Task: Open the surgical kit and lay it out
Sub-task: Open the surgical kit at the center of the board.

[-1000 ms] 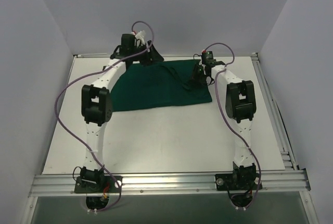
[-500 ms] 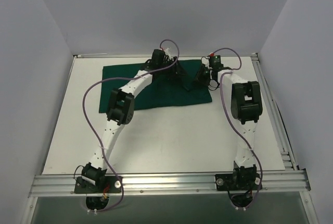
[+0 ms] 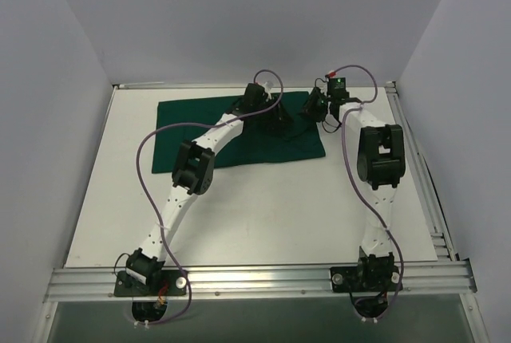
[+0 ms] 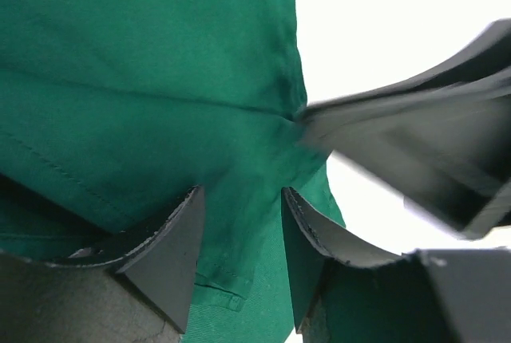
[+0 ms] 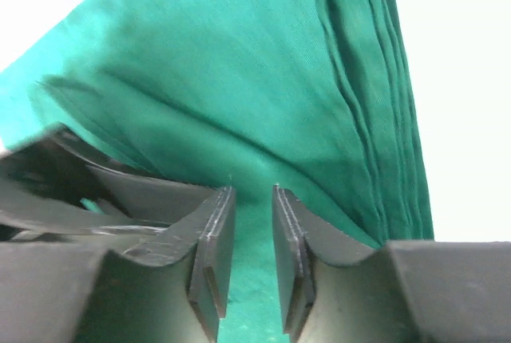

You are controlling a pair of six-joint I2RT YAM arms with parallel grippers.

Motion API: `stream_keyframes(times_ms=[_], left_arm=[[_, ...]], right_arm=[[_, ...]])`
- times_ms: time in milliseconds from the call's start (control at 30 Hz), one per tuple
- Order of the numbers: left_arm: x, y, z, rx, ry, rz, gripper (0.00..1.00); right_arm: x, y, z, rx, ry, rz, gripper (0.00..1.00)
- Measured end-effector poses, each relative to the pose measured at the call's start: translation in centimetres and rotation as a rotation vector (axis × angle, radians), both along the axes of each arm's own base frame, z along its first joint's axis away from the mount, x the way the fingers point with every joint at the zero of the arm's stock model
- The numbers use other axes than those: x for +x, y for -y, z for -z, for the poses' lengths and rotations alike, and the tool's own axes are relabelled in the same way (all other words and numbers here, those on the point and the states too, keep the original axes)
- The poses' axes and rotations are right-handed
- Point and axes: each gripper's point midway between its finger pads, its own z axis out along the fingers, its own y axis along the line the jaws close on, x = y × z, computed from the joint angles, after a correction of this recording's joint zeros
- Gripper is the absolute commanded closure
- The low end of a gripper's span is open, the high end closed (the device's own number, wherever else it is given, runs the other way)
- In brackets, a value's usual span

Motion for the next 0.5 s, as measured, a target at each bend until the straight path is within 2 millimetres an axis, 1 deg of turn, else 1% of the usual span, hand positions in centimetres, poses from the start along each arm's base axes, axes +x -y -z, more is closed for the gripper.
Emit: stream_keyframes(times_ms=[100,200,233,300,367,400,467,500], left_arm=[[0.0,-0.2,0.4,0.003,-0.013,-0.007,0.49],[0.0,-0.3,0.7,-0.001,-0.024,-0.014,0.49],[0.0,-0.3,0.7,-0.002,-0.027,-0.016,0.49],[0.0,-0.4,0.8,-0.004,-0.031,-0.018,0.5],[0.0,-0.4,0.8,-0.006,-0.032,-0.02,0.5],[-0.1,-0.4,0.8,-0.007,-0.032,-0.02,0.5],[-0.1,-0.4,0.8,-0.008,-0.03,-0.021,0.5],[0.0,-0.4,0.8,-0.01,-0.03,-0.023,0.5]], right_arm=[[2.3,0.2,-2.9,0.0,0.082,0.004,0.71],[5.7,0.2,-7.0,-0.002,0.218,0.0,0.68],[6.4,0.3,-8.1,-0.005,0.256,-0.001,0.65],[7.4,0.3,-9.6,-0.017,0.306,-0.008,0.63],[8.6,0.4,-10.2,-0.027,0.343,-0.013,0.62],[9.2,0.6,-10.1,-0.034,0.353,-0.016,0.61],[9.8,0.6,-8.7,-0.043,0.349,-0.024,0.57],[9.9,0.6,-7.6,-0.049,0.335,-0.03,0.55]])
